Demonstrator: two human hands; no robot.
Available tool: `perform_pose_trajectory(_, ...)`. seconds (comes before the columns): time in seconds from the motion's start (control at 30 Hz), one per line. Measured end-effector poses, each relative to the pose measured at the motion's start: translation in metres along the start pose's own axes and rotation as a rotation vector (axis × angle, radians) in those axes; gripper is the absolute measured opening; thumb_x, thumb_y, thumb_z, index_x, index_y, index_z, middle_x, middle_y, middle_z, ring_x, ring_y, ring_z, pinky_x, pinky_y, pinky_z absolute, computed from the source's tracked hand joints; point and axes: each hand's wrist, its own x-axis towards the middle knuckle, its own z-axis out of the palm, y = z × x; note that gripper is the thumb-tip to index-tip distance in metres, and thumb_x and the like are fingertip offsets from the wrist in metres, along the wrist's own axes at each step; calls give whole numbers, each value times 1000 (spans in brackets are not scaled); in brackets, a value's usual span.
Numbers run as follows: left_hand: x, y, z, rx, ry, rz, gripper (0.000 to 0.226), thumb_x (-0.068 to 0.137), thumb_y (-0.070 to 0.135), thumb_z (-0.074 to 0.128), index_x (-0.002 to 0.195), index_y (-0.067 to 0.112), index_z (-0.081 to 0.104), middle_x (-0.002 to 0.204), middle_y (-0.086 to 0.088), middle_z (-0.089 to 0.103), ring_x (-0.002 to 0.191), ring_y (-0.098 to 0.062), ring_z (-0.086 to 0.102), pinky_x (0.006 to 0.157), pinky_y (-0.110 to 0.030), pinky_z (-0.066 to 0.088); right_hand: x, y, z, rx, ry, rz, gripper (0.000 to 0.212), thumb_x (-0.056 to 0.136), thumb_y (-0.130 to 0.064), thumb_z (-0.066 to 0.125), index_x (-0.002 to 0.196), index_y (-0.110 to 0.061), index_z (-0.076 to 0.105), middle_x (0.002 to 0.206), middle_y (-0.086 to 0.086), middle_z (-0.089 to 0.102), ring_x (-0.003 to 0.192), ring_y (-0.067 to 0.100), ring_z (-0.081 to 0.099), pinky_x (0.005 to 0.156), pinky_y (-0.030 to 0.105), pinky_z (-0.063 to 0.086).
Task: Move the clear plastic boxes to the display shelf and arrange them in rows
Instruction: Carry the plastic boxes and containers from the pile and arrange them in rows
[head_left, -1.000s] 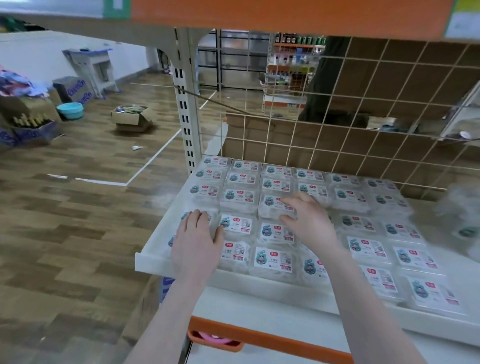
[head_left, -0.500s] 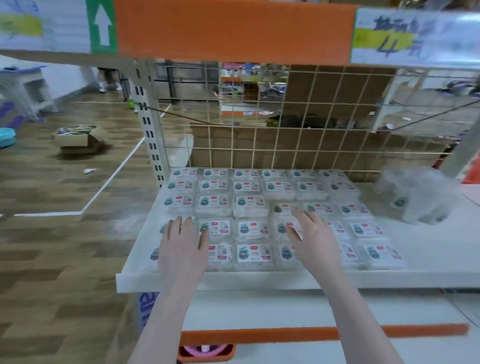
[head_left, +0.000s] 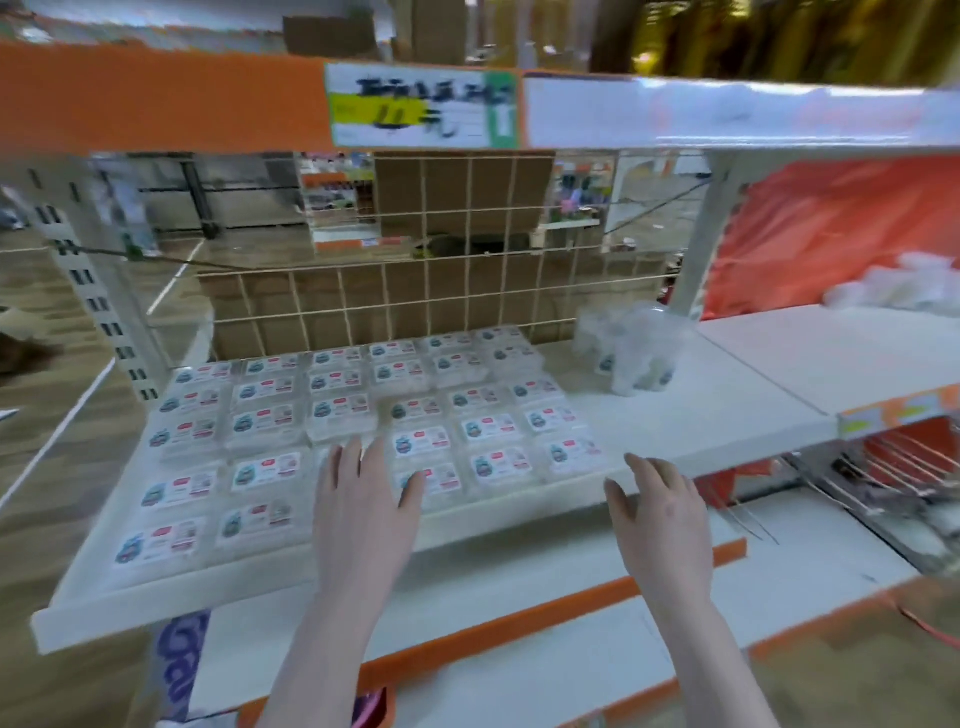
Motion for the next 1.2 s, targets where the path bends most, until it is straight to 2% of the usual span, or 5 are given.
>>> perform_pose_trajectory(0.33, -33, 210, 63, -141, -90, 175, 59, 96, 45, 41, 145, 14, 31, 155, -6, 23, 144, -24, 12, 116, -35, 12, 27, 172, -100, -100, 97, 99, 33, 71, -11, 78, 99, 0, 66, 88, 17, 64, 78, 37, 61, 68, 41, 51)
perform_pose_trajectory(0.57, -62, 353, 123, -219, -196, 253, 62, 94, 45, 44, 146, 16, 29, 156, -6, 19, 145, -23, 9, 117, -37, 12, 46, 303, -149, -260, -65, 195, 52, 85, -35, 65, 122, 1, 55, 118, 21, 58, 112, 38, 53, 93, 45, 43)
perform_pose_trajectory(0.77, -59, 445, 169, -216, -256, 343, 62, 94, 44, 46, 146, 15, 30, 156, -7, 19, 145, -23, 8, 116, -35, 10, 71, 382, -171, -271, -72, 269, 57, 90, -38, 56, 133, -1, 46, 130, 18, 51, 123, 34, 44, 103, 40, 34)
perform_pose_trajectory(1.03, -7, 573, 255, -257, -268, 453, 62, 94, 43, 47, 145, 12, 32, 155, -10, 21, 144, -25, 10, 116, -35, 10, 138, 492, -160, -301, -72, 326, 54, 92, -37, 53, 132, -3, 46, 125, 15, 52, 119, 32, 46, 98, 37, 36)
perform_pose_trajectory(1.2, 45, 665, 309, -284, -288, 487, 61, 93, 40, 51, 144, 10, 34, 155, -12, 22, 144, -27, 11, 115, -36, 11, 212, 568, -145, -312, -49, 354, 40, 83, -30, 65, 110, -2, 58, 97, 14, 59, 93, 35, 55, 80, 39, 44)
